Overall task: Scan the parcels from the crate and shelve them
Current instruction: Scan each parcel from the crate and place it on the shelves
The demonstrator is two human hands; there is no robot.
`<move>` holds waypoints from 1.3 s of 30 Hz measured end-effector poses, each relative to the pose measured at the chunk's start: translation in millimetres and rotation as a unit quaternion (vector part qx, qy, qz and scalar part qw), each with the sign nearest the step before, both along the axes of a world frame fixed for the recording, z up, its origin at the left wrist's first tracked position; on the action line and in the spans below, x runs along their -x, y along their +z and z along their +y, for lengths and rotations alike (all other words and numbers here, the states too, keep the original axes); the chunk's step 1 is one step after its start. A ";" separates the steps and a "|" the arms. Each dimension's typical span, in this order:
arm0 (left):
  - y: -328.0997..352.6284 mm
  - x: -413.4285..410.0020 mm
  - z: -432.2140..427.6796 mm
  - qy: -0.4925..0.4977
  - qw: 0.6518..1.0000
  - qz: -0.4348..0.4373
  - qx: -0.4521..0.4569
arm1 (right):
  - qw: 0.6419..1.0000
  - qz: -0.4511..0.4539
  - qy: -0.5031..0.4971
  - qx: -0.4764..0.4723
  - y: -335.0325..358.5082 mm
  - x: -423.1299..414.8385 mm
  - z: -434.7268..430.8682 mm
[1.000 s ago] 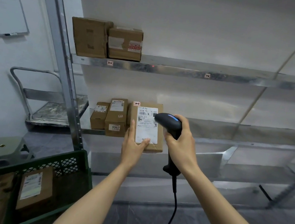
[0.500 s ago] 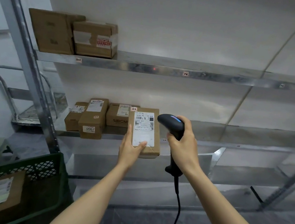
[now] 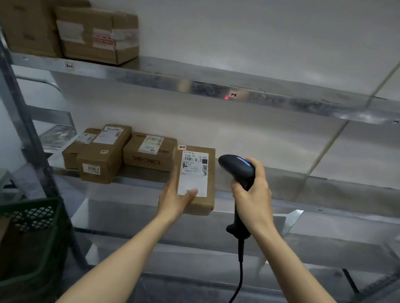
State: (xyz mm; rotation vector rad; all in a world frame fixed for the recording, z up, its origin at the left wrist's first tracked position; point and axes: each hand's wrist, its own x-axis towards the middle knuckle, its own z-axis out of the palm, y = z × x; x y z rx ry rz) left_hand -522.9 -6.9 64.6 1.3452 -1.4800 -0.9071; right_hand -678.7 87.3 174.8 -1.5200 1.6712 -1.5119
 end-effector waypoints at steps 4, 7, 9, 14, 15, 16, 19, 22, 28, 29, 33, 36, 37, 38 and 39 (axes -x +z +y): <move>-3.8 6.4 -23.2 -0.023 0.999 -0.022 0.004 | 1.000 -0.006 0.002 -0.004 -4.6 9.6 -26.0; -6.0 8.5 -45.3 -0.050 0.999 -0.004 0.016 | 1.000 -0.006 0.000 -0.011 -9.7 11.6 -47.3; -8.9 8.5 -61.9 -0.062 0.998 0.004 0.016 | 1.000 -0.007 -0.005 -0.014 -13.0 11.3 -62.8; -18.8 6.4 -104.5 -0.081 0.997 0.017 -0.006 | 1.000 -0.011 -0.013 -0.016 -19.5 5.9 -105.0; -21.3 6.1 -112.6 -0.080 0.996 0.020 -0.014 | 1.000 -0.012 -0.013 -0.016 -21.0 3.9 -112.8; -24.0 5.4 -120.4 -0.078 0.997 0.022 -0.020 | 1.000 -0.013 -0.014 -0.015 -22.5 2.3 -120.3; -34.7 2.4 -143.7 -0.052 0.997 0.012 -0.048 | 1.000 -0.013 -0.017 -0.018 -26.7 -1.2 -140.4; -42.1 0.7 -160.7 -0.047 0.996 -0.006 -0.073 | 1.000 -0.010 -0.014 -0.026 -30.1 -3.1 -156.4; -48.1 0.1 -181.3 -0.032 0.996 -0.038 -0.081 | 1.000 -0.008 0.002 -0.027 -36.6 0.7 -177.5; -49.2 0.3 -183.0 -0.030 0.995 -0.034 -0.087 | 1.000 -0.007 0.005 -0.030 -37.7 2.1 -180.4; -53.5 1.4 -189.0 -0.018 0.993 -0.033 -0.110 | 0.999 0.002 0.012 -0.036 -39.5 10.3 -191.0; -55.4 1.1 -197.3 -0.023 0.991 -0.052 -0.120 | 0.999 0.005 0.014 -0.034 -40.1 16.2 -197.3; -55.2 0.9 -200.5 -0.029 0.991 -0.055 -0.122 | 0.999 0.003 0.015 -0.035 -40.6 17.7 -198.9; -55.1 0.7 -203.8 -0.035 0.990 -0.054 -0.124 | 0.999 0.001 0.017 -0.036 -41.2 19.2 -200.3; -55.1 0.6 -206.7 -0.040 0.990 -0.052 -0.127 | 0.999 -0.001 0.019 -0.038 -42.0 20.4 -201.5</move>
